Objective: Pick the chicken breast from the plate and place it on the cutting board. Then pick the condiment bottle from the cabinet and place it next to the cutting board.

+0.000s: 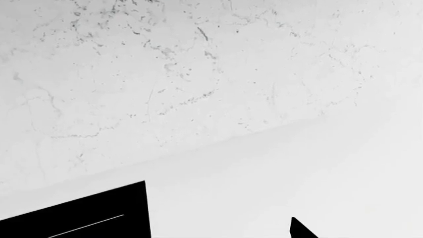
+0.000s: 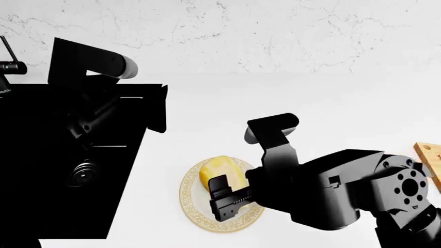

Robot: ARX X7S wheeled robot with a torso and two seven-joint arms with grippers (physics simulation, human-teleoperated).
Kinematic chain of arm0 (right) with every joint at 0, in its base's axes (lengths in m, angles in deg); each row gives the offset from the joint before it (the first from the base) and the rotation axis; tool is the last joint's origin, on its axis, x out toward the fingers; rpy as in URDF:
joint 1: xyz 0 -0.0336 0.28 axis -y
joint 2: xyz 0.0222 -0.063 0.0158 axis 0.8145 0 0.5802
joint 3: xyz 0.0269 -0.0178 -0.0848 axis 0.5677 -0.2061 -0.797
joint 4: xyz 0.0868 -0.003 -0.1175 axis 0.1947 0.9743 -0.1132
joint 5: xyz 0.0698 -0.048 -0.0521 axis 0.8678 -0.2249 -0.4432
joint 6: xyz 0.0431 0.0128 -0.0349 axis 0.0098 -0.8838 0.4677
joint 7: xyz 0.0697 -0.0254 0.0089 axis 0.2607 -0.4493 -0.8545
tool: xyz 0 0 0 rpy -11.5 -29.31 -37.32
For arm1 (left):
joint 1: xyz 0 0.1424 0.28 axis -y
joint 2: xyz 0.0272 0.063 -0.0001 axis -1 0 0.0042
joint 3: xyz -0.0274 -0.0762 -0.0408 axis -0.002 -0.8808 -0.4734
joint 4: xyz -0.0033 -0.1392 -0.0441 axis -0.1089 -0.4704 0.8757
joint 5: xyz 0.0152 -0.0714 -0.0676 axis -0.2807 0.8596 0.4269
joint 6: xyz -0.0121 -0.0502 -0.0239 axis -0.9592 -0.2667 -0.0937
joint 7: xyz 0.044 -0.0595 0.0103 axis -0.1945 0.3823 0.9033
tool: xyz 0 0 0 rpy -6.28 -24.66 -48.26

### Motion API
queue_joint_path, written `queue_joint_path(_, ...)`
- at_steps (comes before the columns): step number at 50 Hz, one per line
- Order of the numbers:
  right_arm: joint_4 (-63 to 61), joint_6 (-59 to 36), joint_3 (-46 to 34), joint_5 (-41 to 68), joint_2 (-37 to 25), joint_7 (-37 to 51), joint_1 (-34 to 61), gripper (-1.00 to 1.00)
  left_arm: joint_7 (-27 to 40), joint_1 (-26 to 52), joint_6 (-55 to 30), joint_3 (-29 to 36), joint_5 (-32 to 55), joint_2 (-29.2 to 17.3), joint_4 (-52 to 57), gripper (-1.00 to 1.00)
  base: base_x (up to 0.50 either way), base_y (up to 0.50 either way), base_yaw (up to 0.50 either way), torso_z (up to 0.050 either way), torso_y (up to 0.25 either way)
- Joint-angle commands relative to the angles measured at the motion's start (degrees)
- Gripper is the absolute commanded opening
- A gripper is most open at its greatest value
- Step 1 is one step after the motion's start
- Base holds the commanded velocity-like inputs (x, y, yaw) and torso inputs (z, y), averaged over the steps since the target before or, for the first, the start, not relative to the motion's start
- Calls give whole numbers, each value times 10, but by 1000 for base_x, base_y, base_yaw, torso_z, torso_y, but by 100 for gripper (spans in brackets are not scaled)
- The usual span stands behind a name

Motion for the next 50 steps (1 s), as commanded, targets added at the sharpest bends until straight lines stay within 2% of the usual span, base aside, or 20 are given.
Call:
queue_joint_path(1, -1, 4, -5, -3, -1, -6, -8, 100, 6, -1, 4, 2, 8, -4, -2, 100, 0, 0, 0, 0, 0)
queue_joint_path(45, -2, 18, -22, -10, -10, -21, -22, 100, 23, -9, 25, 12, 29, -15, -10, 100, 0, 0, 0, 0, 0)
queue_joint_path(46, -3, 18, -22, -9, -11, -21, -23, -100, 24, -10, 26, 13, 30, -16, -10, 100, 0, 0, 0, 0, 0)
queue_joint_path(50, -5, 20, -24, -6, -12, -19, -23, -100, 25, -10, 28, 13, 31, -17, -11, 100, 0, 0, 0, 0, 0)
